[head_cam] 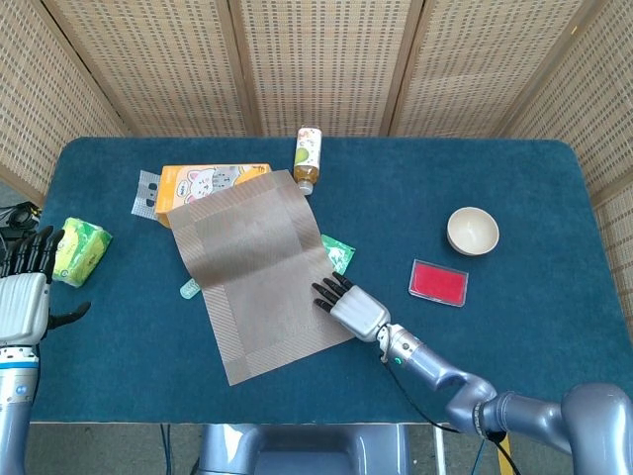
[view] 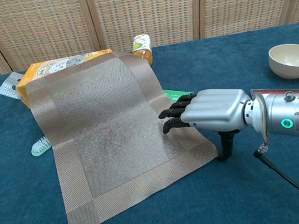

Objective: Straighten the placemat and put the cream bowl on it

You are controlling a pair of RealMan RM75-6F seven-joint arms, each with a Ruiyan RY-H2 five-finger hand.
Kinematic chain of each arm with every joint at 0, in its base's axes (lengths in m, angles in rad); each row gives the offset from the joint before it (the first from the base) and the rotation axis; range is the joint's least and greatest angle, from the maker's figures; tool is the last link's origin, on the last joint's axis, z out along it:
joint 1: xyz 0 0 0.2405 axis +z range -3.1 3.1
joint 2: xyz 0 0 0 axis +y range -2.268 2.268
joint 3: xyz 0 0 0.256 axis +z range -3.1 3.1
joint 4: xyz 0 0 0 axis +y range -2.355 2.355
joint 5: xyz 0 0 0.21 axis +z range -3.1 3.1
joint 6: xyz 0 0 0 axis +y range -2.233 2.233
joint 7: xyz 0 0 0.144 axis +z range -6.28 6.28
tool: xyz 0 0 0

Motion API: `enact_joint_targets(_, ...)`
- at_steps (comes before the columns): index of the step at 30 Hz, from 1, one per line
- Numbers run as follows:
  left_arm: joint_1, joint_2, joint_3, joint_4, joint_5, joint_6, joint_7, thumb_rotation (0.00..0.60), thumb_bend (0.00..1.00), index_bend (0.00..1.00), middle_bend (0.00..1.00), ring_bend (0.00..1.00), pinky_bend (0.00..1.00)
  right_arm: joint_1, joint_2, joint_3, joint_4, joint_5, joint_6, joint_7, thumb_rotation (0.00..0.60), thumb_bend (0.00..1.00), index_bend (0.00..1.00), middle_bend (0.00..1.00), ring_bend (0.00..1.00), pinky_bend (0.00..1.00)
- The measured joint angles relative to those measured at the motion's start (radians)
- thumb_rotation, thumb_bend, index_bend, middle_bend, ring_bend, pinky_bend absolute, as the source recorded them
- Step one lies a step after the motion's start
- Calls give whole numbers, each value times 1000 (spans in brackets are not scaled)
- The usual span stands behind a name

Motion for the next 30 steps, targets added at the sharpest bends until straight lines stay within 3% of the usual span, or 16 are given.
enact_joint_targets(6, 3, 4, -4, -1, 0, -1, -8, 600, 0, 0, 0, 0, 0, 5, -3, -8, -6, 5, 10, 1, 600, 525, 269, 0, 0, 0)
enact_joint_targets(9, 5, 6, -4, -2, 4, -1, -14, 600, 0, 0, 0, 0, 0, 6, -4, -13, -8, -1, 26, 16, 600, 688, 368, 0, 0, 0)
enact_joint_targets(12, 6, 8, -4, -3, 7, -4, -17, 600, 0, 0, 0, 0, 0, 8, -5, -22, -7, -13, 45, 31, 600, 779, 480, 0, 0, 0)
enact_joint_targets(17, 8, 12, -5, -3, 9, -7, -24, 600, 0, 0, 0, 0, 0, 8, 0, -36, -10, -34, 73, 48, 600, 814, 627, 0, 0, 0)
enact_joint_targets(30, 8, 15, -4, -6, 9, -18, -28, 600, 0, 0, 0, 0, 0, -18, 116, -104, -95, -140, 196, 106, 600, 814, 677, 0, 0, 0)
